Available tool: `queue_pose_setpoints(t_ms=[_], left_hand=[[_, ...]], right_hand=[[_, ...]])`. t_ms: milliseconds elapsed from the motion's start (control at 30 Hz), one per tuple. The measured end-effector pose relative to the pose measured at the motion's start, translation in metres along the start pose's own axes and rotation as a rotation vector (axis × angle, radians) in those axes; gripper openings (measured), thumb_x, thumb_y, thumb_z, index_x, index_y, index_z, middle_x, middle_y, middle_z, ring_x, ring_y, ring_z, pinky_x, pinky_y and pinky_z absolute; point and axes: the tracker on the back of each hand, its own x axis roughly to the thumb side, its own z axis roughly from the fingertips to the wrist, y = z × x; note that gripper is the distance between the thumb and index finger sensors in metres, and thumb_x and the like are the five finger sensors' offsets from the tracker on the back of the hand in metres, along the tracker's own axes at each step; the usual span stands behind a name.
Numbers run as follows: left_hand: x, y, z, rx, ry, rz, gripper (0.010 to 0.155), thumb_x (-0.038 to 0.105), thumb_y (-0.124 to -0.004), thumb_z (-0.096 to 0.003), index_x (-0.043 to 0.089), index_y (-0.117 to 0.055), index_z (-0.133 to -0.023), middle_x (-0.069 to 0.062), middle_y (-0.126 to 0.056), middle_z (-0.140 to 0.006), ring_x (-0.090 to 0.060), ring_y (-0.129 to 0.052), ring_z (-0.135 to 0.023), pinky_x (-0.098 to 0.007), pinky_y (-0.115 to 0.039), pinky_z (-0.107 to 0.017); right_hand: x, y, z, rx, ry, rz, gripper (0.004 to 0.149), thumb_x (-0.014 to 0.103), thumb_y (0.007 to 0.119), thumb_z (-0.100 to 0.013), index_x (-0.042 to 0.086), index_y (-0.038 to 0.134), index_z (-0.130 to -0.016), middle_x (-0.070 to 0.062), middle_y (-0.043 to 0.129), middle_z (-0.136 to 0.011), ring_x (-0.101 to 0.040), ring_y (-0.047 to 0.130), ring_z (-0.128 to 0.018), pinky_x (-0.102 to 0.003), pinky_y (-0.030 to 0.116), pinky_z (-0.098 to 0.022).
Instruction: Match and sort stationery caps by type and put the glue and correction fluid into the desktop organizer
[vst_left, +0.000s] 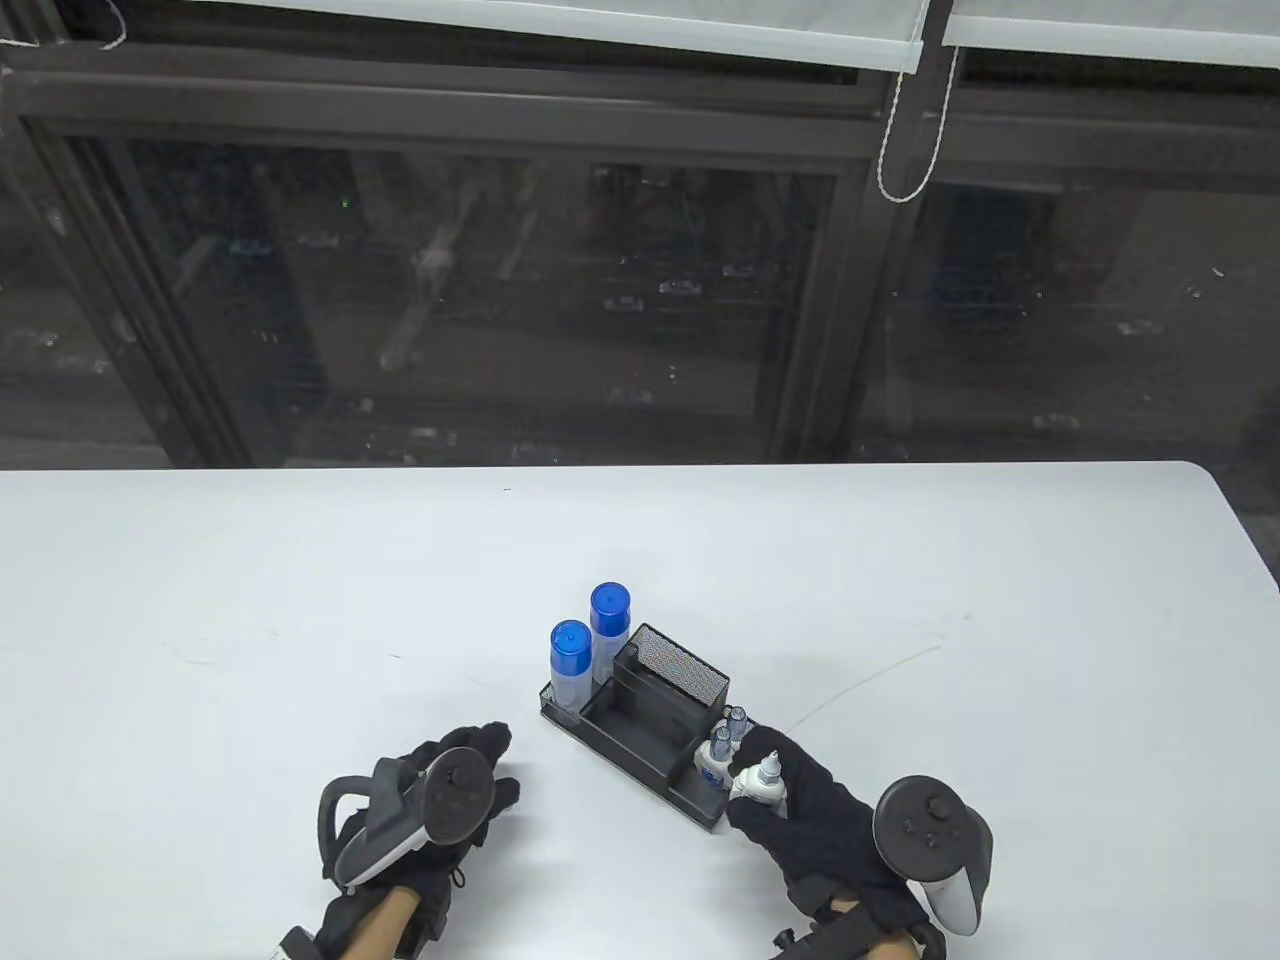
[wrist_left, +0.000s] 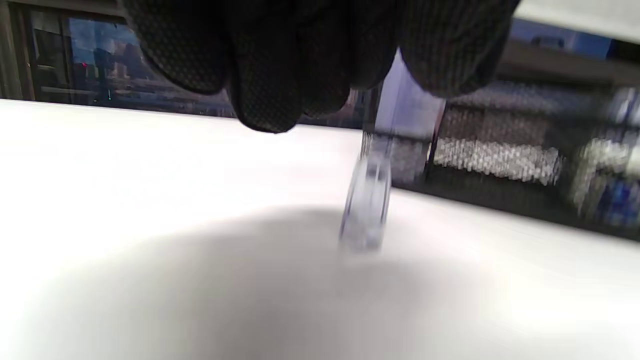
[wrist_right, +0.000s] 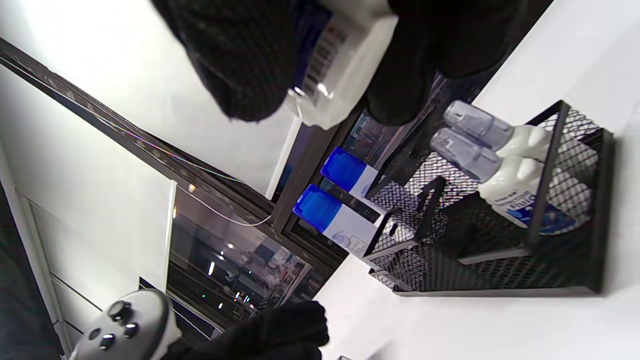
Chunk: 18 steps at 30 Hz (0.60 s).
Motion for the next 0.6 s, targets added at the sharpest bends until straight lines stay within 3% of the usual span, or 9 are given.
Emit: queue_pose_setpoints(t_ms=[233, 433, 500, 600], left_hand=[[0.014, -0.021, -0.005, -0.007, -0.033, -0.160, 0.048, 0.048, -0.075, -0.0552, 0.036, -0.072, -0.102, 0.006, -0.088, -0.103, -0.021, -0.098, -0.090, -0.049, -0.080, -0.065], [0.018, -0.021, -0.004, 0.028, -0.034, -0.199, 0.046, 0.044, -0.077, -0.0546, 0.036, -0.074, -0.100, 0.006, -0.091, -0.100, -0.018, -0.101, -0.085, -0.046, -0.082, -0.064], [0.019, -0.013, 0.000, 0.051, -0.040, -0.158, 0.046, 0.044, -0.077, -0.0547, 0.036, -0.074, -0.100, 0.006, -0.091, -0.100, -0.018, -0.101, -0.085, -0.046, -0.082, -0.063], [0.027, 0.020, 0.009, 0.167, -0.076, 0.060, 0.046, 0.044, -0.077, -0.0547, 0.035, -0.074, -0.100, 0.005, -0.091, -0.100, -0.019, -0.101, -0.085, -0.046, -0.082, -0.063]], right_hand=[[0.002, 0.004, 0.001, 0.000, 0.025, 0.116, 0.059, 0.028, 0.088, -0.045, 0.020, 0.066, -0.099, -0.013, 0.079, -0.098, -0.038, 0.087, -0.083, -0.060, 0.068, -0.065], [0.003, 0.009, 0.002, 0.015, 0.027, 0.130, 0.059, 0.030, 0.088, -0.045, 0.020, 0.066, -0.100, -0.014, 0.080, -0.096, -0.037, 0.091, -0.078, -0.058, 0.072, -0.062], [0.003, 0.011, 0.001, 0.026, 0.021, 0.119, 0.061, 0.030, 0.087, -0.046, 0.016, 0.064, -0.100, -0.015, 0.078, -0.096, -0.037, 0.089, -0.079, -0.058, 0.070, -0.063], [0.003, 0.014, 0.001, 0.042, 0.015, 0.113, 0.062, 0.030, 0.087, -0.046, 0.013, 0.063, -0.101, -0.016, 0.079, -0.095, -0.036, 0.089, -0.077, -0.057, 0.070, -0.063]])
